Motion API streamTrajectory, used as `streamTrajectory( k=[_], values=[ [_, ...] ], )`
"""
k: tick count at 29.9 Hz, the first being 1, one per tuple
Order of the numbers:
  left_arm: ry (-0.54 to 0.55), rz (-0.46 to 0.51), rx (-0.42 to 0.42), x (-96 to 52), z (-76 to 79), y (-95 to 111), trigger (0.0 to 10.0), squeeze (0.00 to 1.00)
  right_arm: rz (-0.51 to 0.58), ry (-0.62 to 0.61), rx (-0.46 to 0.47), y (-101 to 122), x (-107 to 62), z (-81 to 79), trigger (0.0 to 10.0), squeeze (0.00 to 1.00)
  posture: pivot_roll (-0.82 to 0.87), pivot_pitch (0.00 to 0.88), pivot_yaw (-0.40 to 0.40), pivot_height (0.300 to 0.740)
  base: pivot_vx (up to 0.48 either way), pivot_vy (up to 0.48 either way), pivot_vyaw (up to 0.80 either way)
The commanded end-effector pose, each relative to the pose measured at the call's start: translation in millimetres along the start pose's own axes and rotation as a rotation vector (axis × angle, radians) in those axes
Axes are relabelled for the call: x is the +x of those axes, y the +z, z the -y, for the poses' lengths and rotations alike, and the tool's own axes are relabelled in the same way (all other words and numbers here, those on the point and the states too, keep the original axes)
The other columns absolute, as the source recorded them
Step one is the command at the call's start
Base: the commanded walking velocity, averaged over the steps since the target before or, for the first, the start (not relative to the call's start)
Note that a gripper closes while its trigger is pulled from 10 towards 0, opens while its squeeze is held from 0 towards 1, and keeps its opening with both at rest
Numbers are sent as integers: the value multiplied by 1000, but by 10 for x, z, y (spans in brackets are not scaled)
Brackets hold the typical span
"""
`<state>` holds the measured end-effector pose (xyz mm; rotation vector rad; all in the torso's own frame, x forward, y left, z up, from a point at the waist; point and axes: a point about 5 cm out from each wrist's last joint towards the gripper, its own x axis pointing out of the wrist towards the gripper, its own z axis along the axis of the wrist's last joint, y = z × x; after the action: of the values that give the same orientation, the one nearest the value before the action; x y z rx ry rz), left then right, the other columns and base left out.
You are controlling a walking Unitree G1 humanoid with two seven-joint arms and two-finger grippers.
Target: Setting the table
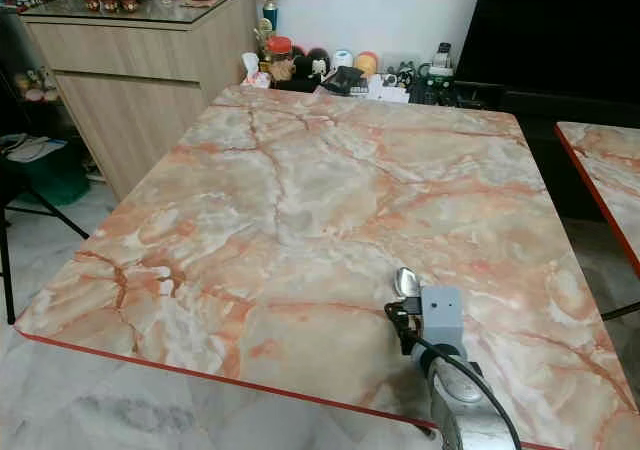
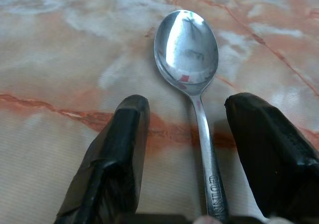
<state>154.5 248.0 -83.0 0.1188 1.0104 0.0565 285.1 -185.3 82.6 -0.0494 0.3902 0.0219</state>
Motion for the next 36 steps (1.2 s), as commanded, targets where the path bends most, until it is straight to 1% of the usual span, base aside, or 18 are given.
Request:
streamTrajectory(
  k=[1, 6, 10, 14, 17, 21, 22, 23, 24, 25, 27, 36],
  values=[
    [-4, -23, 34, -16, -28, -62, 10000, 0, -12, 3, 11, -43, 3, 2, 10000, 0, -25, 73, 13, 740, 0, 0, 0],
    [-2, -21, 28, -16, -36, -56, 10000, 0, -21, -7, 25, -76, 18, 25, 10000, 0, -18, 85, 12, 740, 0, 0, 0],
    [-2, -22, 24, -17, -36, -59, 10000, 0, -25, -42, 35, -99, 16, 77, 10000, 0, -14, 92, 13, 740, 0, 0, 0],
    [-2, -25, 25, -18, -37, -66, 10000, 0, -30, -41, 35, -113, 13, 93, 10000, 0, -16, 97, 14, 740, 0, 0, 0],
    [-2, -25, 25, -18, -36, -67, 10000, 0, -39, -22, 36, -131, 19, 77, 10000, 0, -14, 100, 15, 740, 0, 0, 0],
    [-2, -22, 23, -19, -38, -66, 10000, 0, -62, 39, 21, -178, 24, -3, 10000, 0, -14, 100, 15, 740, 0, 0, 0],
    [-3, -21, 23, -19, -38, -64, 10000, 0, -68, 59, 22, -193, 23, -36, 4275, 0, -14, 100, 15, 740, 0, 0, 0],
    [-3, -21, 23, -19, -38, -64, 10000, 0, -68, 59, 22, -193, 23, -36, 4275, 0, -14, 100, 15, 740, 0, 0, 0],
    [-4, -20, 22, -18, -37, -62, 10000, 0, -69, 64, 23, -197, 22, -44, 1216, 0, -11, 103, 14, 740, 0, 0, 0],
    [-5, -19, 23, -17, -35, -58, 10000, 0, -70, 73, 24, -200, 22, -55, 0, 0, -11, 104, 15, 740, 0, 0, 0],
    [-7, -18, 23, -16, -33, -55, 10000, 0, -73, 95, 15, -211, 20, -78, 0, 0, -11, 104, 15, 740, 0, 0, 0],
    [-9, -16, 22, -13, -21, -46, 10000, 0, -77, 109, -2, -228, 15, -94, 0, 0, -11, 107, 13, 740, 0, 0, 0]
  ],
)
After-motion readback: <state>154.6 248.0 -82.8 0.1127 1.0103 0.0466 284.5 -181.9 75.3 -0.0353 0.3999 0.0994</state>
